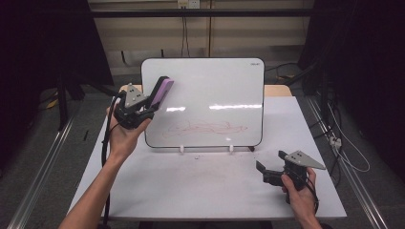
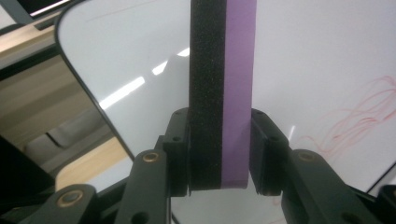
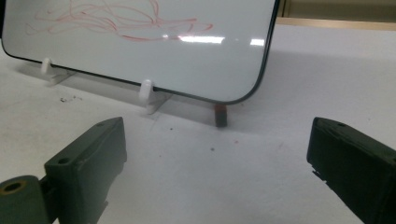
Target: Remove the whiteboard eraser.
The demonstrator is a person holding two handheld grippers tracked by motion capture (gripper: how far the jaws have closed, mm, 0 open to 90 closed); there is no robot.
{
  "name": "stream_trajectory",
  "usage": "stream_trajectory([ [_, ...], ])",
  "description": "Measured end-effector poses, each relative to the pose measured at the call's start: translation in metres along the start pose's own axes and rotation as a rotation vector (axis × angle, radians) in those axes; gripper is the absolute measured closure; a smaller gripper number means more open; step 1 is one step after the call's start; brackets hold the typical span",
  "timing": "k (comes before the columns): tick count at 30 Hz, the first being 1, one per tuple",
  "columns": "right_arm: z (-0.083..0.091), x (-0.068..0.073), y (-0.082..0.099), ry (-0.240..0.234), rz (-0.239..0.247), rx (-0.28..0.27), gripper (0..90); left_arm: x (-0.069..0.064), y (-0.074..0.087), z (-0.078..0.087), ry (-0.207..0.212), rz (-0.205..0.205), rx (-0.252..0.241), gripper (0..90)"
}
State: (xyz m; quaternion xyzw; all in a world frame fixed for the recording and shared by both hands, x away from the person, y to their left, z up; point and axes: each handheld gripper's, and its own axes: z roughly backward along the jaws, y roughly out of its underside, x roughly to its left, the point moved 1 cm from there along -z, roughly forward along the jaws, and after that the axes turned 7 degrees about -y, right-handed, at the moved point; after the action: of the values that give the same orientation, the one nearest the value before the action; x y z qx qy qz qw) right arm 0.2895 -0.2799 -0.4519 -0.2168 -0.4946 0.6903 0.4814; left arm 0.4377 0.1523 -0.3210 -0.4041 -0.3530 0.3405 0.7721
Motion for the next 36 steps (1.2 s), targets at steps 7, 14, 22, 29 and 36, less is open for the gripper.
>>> stream_trajectory([
  [7,-0.001,0.003,-0.003,-0.012,-0.004,-0.026,4.8,-0.005,0.008,0.003,0.033,0.023,-0.014,64.3],
  [14,-0.007,0.009,-0.006,-0.044,-0.005,-0.050,4.9,-0.012,0.013,0.009,0.047,0.046,-0.032,64.2],
  [22,-0.008,0.017,-0.011,-0.066,0.024,-0.051,3.2,-0.022,0.020,0.015,0.081,0.077,-0.050,64.1],
  [29,-0.011,0.023,-0.015,-0.098,0.020,-0.052,3.1,-0.035,0.025,0.016,0.108,0.089,-0.057,64.1],
  [36,-0.014,0.029,-0.021,-0.133,0.022,-0.063,3.0,-0.048,0.034,0.016,0.132,0.097,-0.056,64.1],
])
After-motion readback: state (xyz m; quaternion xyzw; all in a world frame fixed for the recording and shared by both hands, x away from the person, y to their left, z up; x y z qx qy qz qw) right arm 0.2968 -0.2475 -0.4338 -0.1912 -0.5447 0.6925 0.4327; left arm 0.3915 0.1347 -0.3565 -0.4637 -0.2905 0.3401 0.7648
